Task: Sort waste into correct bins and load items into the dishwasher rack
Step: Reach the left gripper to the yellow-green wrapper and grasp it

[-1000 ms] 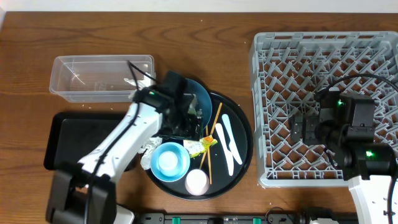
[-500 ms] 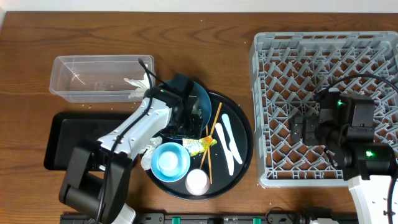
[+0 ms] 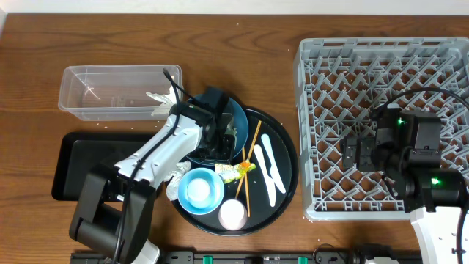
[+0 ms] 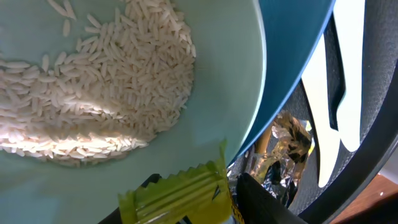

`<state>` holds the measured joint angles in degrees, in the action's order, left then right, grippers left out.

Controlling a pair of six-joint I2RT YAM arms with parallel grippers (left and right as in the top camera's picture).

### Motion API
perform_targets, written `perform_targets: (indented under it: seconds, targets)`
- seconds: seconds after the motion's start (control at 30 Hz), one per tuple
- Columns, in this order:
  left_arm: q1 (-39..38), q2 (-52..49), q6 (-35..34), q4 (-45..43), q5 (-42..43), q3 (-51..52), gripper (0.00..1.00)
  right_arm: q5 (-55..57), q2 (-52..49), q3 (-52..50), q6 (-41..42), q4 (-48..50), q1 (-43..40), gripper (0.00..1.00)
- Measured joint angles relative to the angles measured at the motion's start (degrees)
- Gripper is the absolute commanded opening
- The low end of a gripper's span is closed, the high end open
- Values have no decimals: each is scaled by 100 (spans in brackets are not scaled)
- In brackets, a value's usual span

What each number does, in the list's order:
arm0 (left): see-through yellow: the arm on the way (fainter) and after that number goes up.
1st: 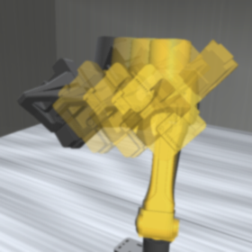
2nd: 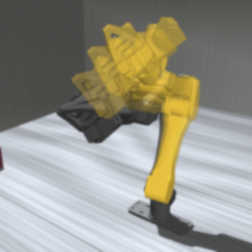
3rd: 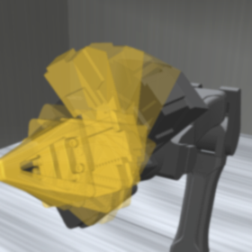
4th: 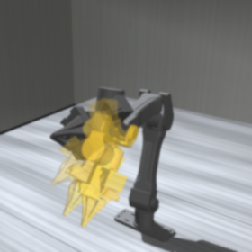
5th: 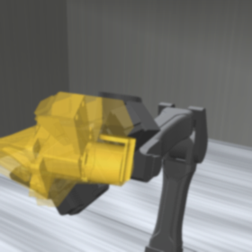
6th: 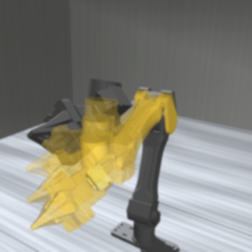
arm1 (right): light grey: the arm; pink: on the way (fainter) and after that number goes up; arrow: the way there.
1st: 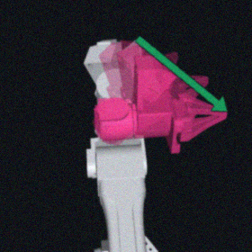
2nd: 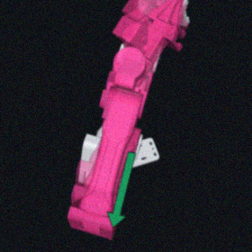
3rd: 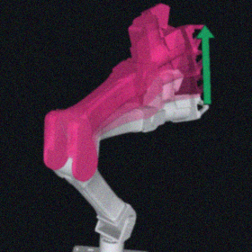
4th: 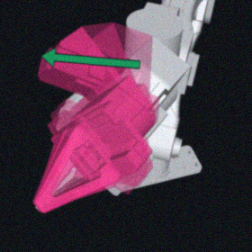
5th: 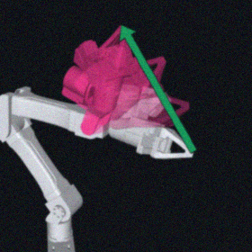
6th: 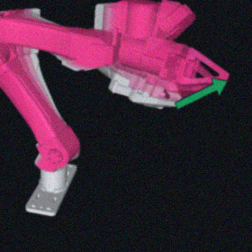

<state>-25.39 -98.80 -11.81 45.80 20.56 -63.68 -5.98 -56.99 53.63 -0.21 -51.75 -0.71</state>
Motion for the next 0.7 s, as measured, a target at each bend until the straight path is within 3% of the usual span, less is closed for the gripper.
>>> perform_targets:
  seconds: [0.1,0.3,0.43,0.7]
  targets:
    - [0,81,-22,7,2,0,23,0,0,0,-2,-2,0,99]
    - [-2,407,-11,22,4,0,21,0,0,0,-2,-4,0,99]
    - [-2,431,-15,26,9,0,6,0,0,0,0,-4,0,99]
    - [35,640,-15,35,2,-7,6,0,0,0,-2,-7,0,99]
